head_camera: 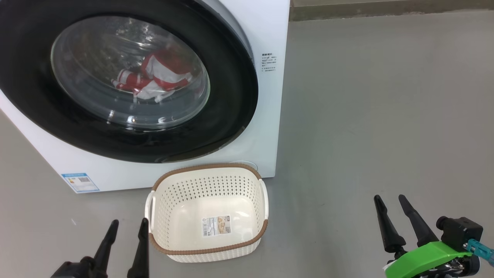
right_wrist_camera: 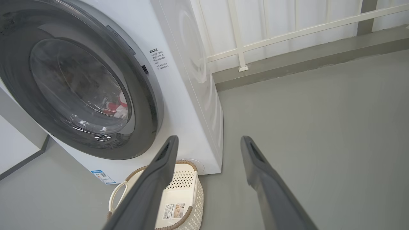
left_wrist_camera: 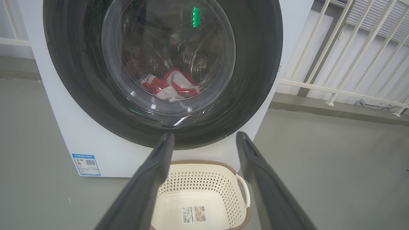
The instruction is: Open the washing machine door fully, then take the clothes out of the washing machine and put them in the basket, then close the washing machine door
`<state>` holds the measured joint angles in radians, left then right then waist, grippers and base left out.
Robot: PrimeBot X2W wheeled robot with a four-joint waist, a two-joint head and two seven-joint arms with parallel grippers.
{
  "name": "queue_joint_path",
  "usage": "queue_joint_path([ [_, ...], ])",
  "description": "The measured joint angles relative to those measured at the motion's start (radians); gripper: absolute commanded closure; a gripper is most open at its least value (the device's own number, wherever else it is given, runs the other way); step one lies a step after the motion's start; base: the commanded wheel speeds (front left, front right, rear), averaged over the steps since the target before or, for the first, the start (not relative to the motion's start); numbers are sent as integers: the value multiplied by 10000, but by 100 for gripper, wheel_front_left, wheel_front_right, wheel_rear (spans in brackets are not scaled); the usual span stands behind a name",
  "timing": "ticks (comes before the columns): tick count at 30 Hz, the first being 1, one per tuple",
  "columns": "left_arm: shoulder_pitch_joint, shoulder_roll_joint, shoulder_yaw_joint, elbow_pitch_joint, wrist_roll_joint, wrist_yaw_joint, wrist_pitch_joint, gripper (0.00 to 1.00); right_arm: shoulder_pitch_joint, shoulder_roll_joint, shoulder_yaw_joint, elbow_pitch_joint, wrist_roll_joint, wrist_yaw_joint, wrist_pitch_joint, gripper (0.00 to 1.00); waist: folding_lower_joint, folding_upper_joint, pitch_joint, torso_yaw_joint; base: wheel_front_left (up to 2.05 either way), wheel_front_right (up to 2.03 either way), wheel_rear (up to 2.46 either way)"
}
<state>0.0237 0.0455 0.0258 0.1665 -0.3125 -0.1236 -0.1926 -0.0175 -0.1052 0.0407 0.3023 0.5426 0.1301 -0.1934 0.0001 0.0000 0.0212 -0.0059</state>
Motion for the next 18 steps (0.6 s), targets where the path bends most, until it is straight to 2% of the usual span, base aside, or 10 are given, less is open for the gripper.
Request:
queue_joint_path([
  [18,187,0,61,150,1567,-6,-499,0,221,-35,-4,4,-1592,0,-462,0,0,0,-74,-9,0,0,0],
])
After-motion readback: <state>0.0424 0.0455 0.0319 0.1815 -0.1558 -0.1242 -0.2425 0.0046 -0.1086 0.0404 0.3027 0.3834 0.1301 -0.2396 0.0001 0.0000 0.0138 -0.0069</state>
